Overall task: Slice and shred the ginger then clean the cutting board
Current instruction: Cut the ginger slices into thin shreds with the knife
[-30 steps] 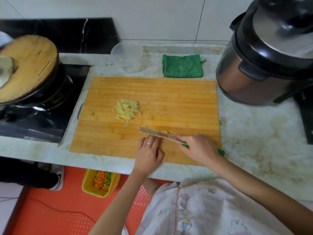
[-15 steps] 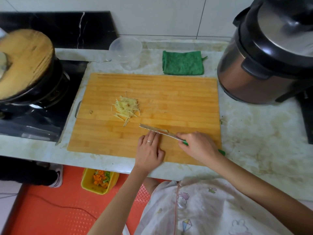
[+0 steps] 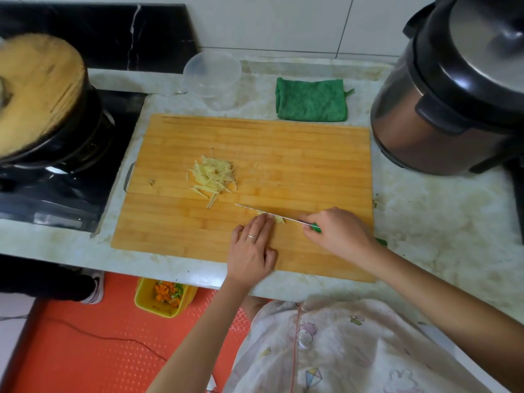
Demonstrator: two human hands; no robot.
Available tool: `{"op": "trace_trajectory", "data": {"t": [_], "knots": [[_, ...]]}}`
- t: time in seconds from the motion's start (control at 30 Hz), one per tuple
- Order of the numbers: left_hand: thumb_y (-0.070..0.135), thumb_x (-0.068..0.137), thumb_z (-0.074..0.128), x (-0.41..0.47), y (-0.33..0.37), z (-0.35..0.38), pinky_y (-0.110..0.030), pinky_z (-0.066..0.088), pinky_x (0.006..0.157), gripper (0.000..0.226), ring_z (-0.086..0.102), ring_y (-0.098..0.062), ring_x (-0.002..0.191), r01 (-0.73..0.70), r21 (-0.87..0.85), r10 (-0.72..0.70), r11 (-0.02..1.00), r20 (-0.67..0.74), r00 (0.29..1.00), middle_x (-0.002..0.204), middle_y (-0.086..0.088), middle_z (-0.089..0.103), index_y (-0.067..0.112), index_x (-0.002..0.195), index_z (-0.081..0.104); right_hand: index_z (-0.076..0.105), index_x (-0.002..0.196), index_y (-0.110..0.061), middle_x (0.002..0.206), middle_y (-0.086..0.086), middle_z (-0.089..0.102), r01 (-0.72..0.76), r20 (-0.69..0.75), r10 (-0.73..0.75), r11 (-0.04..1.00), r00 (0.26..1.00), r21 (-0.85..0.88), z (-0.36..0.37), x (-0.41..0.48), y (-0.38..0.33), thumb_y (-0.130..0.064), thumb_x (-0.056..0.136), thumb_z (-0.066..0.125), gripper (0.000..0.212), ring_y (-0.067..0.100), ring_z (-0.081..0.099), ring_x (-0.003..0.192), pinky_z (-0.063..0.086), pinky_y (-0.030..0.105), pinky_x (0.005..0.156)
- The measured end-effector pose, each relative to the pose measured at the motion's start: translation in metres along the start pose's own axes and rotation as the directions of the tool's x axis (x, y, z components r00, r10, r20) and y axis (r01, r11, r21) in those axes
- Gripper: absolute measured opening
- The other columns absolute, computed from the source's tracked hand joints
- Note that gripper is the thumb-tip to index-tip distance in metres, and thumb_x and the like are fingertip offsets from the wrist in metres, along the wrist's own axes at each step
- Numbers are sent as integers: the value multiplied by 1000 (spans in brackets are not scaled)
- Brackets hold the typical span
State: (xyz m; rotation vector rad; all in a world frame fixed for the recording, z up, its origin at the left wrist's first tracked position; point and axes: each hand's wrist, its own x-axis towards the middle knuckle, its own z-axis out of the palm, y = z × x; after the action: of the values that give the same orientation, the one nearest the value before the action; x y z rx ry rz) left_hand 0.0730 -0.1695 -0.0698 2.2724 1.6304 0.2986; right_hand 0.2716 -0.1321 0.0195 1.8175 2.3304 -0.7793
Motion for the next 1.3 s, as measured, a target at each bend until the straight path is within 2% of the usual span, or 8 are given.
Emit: {"op": "trace_trajectory", "data": {"t": [0.17,0.27,0.4,0.5,0.63,0.77,1.03,1.3], "knots": [[27,75,44,-1,-1,2,-41,33,95,56,48,-22,119,12,15,-12,1000,7,1000,127,-10,60,8,126,60,56,130,-35,70,3,63,26,-4,-26,1000,1000,-6,1,-4,-2,-32,96,44,36,19,46,54,26,27,42],[26,75,44,-1,-2,3,-40,33,94,54,51,-23,118,5,8,-5,1000,-21,1000,124,-10,61,8,124,60,58,128,-31,65,2,55,32,-4,-32,999,999,-12,5,-2,-2,-31,96,44,35,20,46,55,29,34,47],[25,76,44,0,-1,4,-40,33,93,52,52,-23,114,3,17,-2,1000,-50,999,121,-10,61,8,121,62,58,128,-31,82,5,69,51,-20,-51,999,999,-15,12,-1,0,-30,95,45,36,24,61,69,34,30,54],[26,76,44,0,1,3,-39,31,91,51,50,-21,117,14,44,-11,999,-54,998,121,-9,62,9,120,63,60,125,-31,80,5,67,26,-19,-26,1000,999,-1,17,0,0,-30,95,46,34,27,64,76,38,31,56],[26,75,45,2,1,1,-39,30,92,53,49,-20,118,12,37,-10,999,-48,999,124,-10,61,9,122,62,61,119,-28,93,7,69,28,-12,-29,999,1000,-32,19,8,-6,-30,95,45,30,28,64,89,41,32,63],[27,77,45,0,-1,3,-41,31,94,54,48,-21,120,5,39,-3,999,-29,1000,127,-10,59,9,125,60,61,118,-28,90,7,69,56,-37,-57,998,998,-40,15,10,-7,-30,95,43,29,30,64,87,44,35,64],[25,77,43,0,-3,7,-42,33,91,48,52,-25,109,-18,55,22,998,-80,997,112,-10,64,6,116,64,59,125,-27,87,4,68,95,-31,-98,992,995,-79,12,-2,-5,-28,96,43,33,25,64,80,42,31,58],[26,77,43,1,-3,8,-43,36,90,47,54,-27,104,-2,40,5,999,-64,998,108,-10,63,5,114,64,55,125,-25,94,7,69,75,-13,-78,986,997,-146,18,0,-7,-28,96,44,31,29,65,87,43,33,63]]}}
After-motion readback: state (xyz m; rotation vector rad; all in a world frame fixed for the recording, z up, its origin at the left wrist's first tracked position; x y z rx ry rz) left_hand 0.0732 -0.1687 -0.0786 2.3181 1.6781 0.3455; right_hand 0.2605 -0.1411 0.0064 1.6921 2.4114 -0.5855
